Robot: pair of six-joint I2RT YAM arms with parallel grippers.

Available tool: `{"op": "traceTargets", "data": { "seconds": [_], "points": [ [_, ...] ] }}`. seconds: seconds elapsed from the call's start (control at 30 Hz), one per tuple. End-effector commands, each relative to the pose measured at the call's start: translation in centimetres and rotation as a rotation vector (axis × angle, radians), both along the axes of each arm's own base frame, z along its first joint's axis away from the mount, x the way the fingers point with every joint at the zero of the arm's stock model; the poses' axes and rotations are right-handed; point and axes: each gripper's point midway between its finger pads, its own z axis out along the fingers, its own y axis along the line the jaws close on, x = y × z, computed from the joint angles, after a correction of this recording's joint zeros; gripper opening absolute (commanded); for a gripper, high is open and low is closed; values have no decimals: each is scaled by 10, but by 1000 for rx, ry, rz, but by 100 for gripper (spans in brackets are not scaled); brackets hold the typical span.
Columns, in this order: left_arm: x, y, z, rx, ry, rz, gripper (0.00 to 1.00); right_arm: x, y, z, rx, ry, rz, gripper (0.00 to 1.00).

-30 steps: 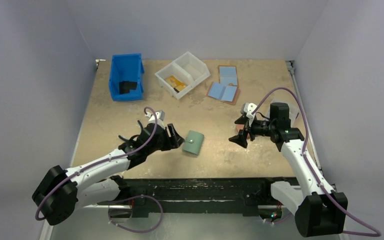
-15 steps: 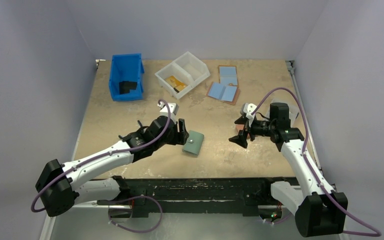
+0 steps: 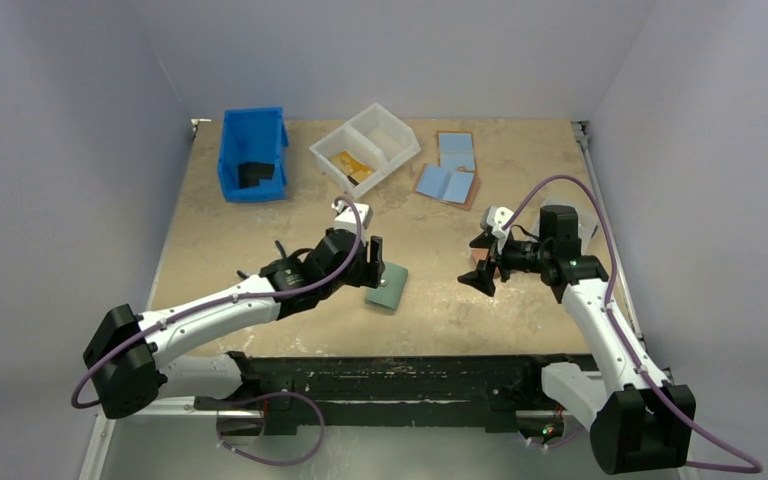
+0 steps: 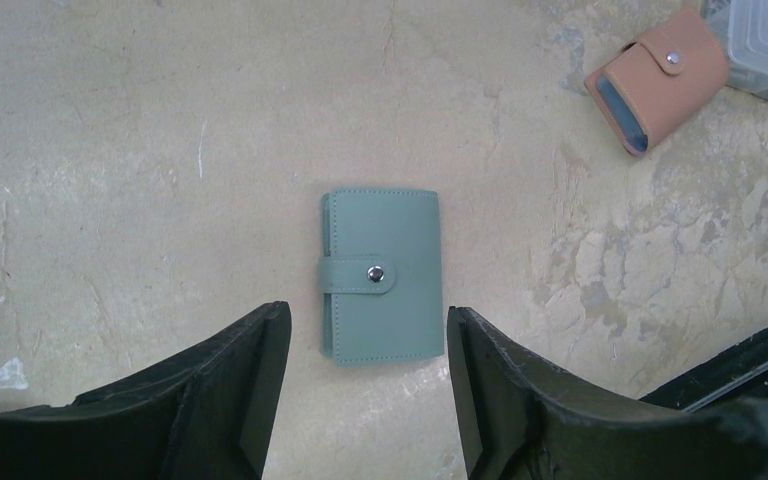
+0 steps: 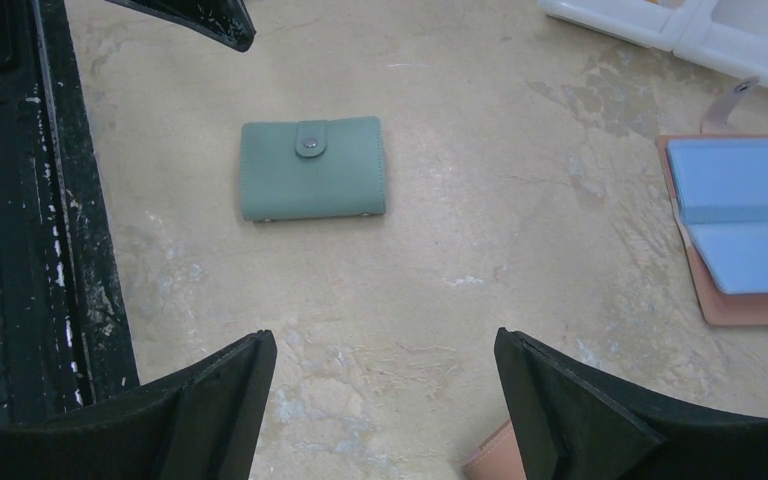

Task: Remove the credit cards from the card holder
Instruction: Open the card holder at the center of the board.

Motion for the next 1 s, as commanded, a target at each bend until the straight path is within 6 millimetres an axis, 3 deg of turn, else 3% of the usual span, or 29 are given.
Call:
{"op": "traceTargets", "data": {
  "seconds": [0.0, 0.3, 0.8, 0.97],
  "points": [
    [7, -15, 17, -6, -70, -20, 62, 5, 2, 21, 3, -72, 14, 91],
    [1, -31, 1, 60, -74, -36, 62, 5, 2, 21, 2, -76, 15, 91],
    [0, -35, -30, 280, -81, -1, 58, 4, 2, 23, 4, -80, 18, 91],
    [3, -33, -48, 395, -59, 14, 56, 4, 3, 23, 7, -76, 21, 91]
  ]
}}
